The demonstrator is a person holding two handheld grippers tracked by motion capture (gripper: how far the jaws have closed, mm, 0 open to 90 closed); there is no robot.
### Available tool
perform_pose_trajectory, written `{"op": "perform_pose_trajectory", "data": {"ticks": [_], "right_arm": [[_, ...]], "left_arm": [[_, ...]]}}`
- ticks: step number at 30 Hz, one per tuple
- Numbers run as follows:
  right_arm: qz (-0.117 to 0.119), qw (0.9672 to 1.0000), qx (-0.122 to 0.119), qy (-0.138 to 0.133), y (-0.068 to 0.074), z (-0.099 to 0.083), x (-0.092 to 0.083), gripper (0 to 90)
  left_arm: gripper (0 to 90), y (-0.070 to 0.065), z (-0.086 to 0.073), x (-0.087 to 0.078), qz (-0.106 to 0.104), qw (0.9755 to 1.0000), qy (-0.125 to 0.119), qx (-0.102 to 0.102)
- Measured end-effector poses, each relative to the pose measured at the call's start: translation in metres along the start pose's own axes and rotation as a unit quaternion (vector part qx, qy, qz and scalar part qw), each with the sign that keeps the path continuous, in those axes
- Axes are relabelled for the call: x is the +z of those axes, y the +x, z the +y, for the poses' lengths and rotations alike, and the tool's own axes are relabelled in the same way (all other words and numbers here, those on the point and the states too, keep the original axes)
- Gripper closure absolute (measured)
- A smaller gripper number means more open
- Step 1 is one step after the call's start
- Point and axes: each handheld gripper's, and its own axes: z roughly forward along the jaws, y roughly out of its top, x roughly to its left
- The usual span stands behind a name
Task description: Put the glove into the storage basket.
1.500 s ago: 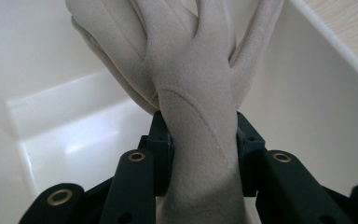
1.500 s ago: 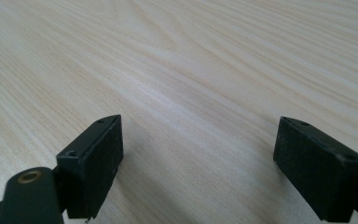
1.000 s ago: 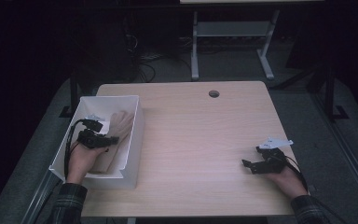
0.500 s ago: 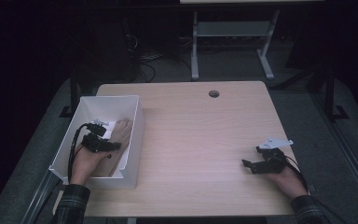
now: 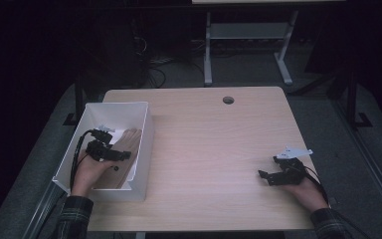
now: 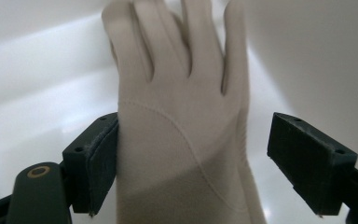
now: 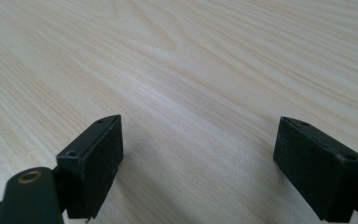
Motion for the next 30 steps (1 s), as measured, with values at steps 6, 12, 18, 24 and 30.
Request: {"op": "perform_pose_trajectory", "data": {"ticks": [6,12,18,24,30], "right_arm": [[0.0,1.0,0.0,0.0,0.0,0.0,0.0,15.4],[0.0,1.0,0.0,0.0,0.0,0.0,0.0,15.4],[0.0,1.0,0.0,0.0,0.0,0.0,0.0,15.4],[0.0,1.0,0.0,0.0,0.0,0.0,0.0,15.4],[0.0,1.0,0.0,-0.001,0.0,0.0,0.0,15.3]], "left_arm": [[17.4,-0.004,0.011,-0.016,-0.014,0.9997,-0.018,0.008],[17.4,-0.014,0.03,-0.038,-0.03,0.9982,-0.048,0.018],[17.4,-0.028,0.047,-0.055,-0.045,0.9963,-0.068,0.029],[17.4,-0.043,0.06,-0.064,-0.07,0.9926,-0.09,0.04],[17.4,-0.067,0.072,-0.067,-0.093,0.9885,-0.107,0.052]]}}
